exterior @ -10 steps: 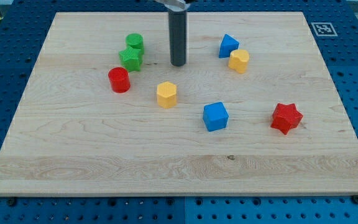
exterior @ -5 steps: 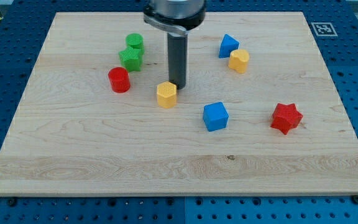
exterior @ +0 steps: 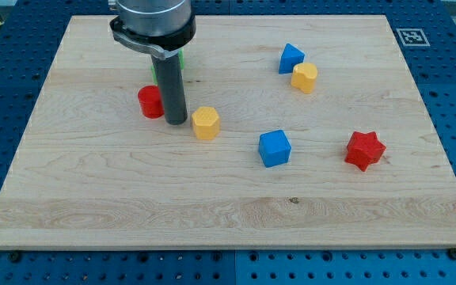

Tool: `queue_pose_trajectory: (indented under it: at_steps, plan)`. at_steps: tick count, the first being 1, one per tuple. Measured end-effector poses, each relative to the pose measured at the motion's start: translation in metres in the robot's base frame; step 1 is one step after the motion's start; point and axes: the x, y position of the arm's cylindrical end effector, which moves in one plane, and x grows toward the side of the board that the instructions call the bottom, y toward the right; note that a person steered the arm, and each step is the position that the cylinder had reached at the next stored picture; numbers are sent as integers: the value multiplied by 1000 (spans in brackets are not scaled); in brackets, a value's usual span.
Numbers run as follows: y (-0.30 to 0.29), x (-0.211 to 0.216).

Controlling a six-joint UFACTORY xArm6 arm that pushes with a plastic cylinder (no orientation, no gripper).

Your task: Slide the yellow hexagon below the yellow heart

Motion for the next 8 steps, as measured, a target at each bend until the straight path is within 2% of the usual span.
queue_pose_trajectory:
  at_steps: [3, 5, 8]
  plan:
    - [28, 0]
    - [6, 17]
    - [52, 26]
